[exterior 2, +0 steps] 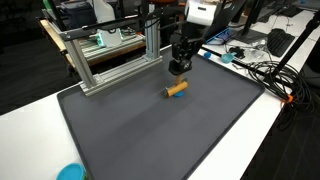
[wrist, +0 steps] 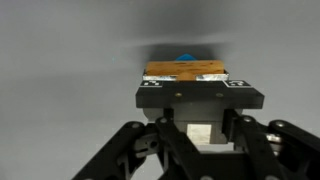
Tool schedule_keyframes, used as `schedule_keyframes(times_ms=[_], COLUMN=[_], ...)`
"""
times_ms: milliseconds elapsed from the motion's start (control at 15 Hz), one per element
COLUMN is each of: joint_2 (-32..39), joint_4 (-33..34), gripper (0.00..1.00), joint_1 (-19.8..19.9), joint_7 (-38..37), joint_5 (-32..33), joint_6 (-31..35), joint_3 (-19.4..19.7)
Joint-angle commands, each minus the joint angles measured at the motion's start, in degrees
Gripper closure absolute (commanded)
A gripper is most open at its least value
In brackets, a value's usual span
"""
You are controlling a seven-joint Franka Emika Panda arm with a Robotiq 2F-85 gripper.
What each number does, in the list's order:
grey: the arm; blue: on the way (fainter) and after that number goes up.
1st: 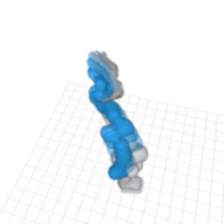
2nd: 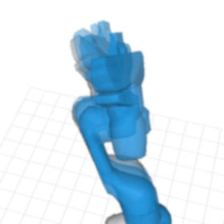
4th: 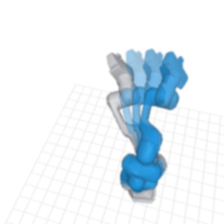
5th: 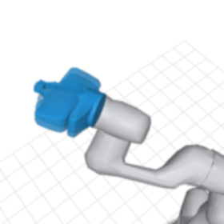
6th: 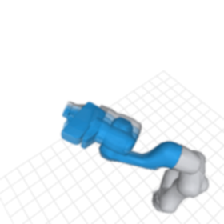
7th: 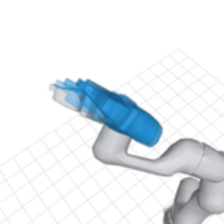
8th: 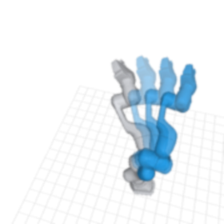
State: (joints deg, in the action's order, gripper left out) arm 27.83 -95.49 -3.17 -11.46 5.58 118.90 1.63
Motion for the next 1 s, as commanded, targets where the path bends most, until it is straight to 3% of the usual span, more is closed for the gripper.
schedule_keyframes(times_ms=[0,933], joint_2=[4.4,9.2], joint_4=[3.0,9.7], gripper=[0.78,0.78], joint_1=[0.3,1.3], joint_7=[-0.8,-0.5], joint_5=[0.5,-1.5], joint_6=[-4.7,-12.5], joint_3=[1.1,0.9])
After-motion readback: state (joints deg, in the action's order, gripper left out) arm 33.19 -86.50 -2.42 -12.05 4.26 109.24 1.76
